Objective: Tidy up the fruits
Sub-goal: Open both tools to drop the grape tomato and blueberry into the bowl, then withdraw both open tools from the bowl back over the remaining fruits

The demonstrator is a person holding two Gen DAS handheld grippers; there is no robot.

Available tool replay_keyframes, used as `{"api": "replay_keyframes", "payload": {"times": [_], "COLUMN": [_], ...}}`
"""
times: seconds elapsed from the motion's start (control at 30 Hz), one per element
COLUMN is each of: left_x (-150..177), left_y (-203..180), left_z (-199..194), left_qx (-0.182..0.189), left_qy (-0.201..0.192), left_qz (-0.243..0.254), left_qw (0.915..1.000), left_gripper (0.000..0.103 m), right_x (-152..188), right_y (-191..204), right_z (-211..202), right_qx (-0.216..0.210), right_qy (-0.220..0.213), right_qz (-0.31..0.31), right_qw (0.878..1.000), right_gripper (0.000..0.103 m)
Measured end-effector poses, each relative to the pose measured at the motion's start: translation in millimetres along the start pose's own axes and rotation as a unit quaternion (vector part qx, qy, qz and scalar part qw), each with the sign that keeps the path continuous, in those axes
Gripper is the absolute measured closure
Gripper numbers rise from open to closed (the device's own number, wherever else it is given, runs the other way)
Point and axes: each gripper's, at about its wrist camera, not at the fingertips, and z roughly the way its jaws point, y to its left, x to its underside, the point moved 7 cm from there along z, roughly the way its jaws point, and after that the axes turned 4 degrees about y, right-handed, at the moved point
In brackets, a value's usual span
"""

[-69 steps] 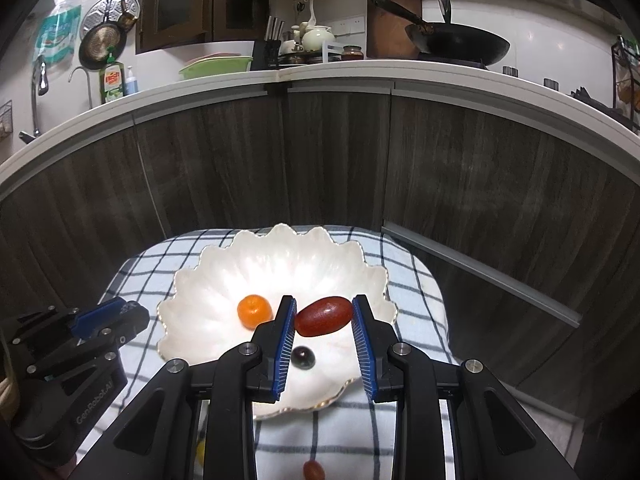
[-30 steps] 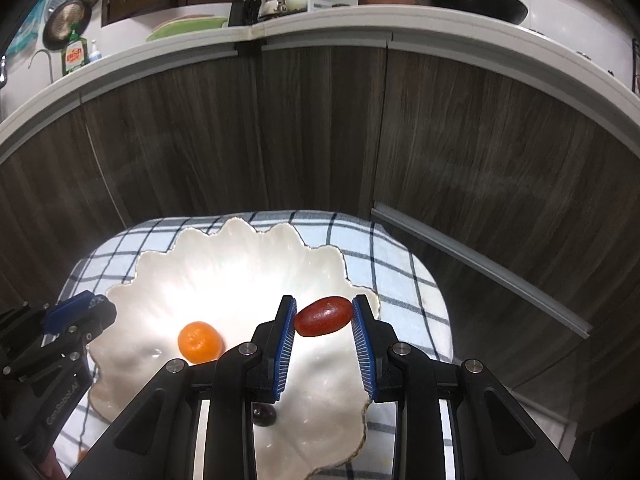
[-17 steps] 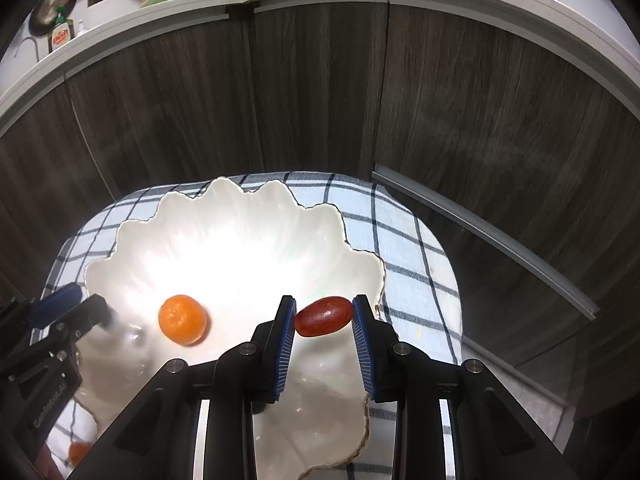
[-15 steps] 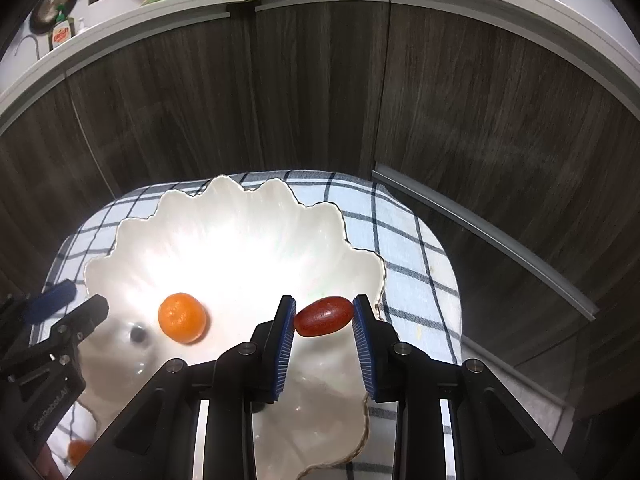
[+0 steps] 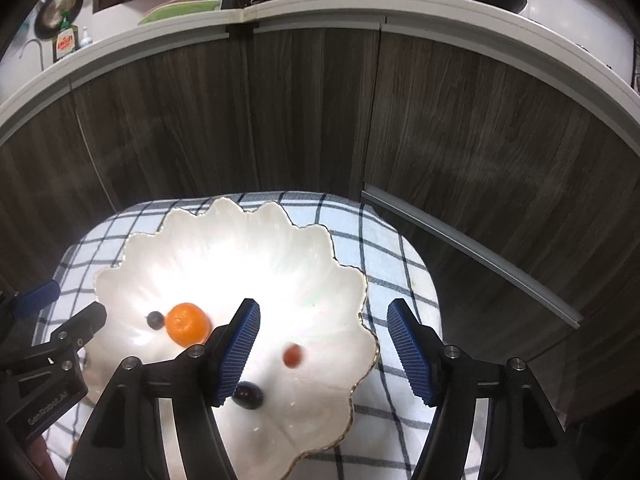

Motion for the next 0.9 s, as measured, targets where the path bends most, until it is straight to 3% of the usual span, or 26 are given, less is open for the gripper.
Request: {"api": "replay_keyframes", "payload": {"times": [0.9], "left_x": [21], "left_y": [6], "left_z": [-49], "left_qx": [-0.002], "left_qy": [-0.014], "left_qz": [0.001], "left_qw": [0.9999], "left_gripper": [0.035], "right_x": [15], "right_y": [2], "right_z": [-55], "right_qx": [-0.021], "right_qy": [-0.028], "right_qz": [0.013], "right_qw": [0.999], "right_gripper": [0.036]}}
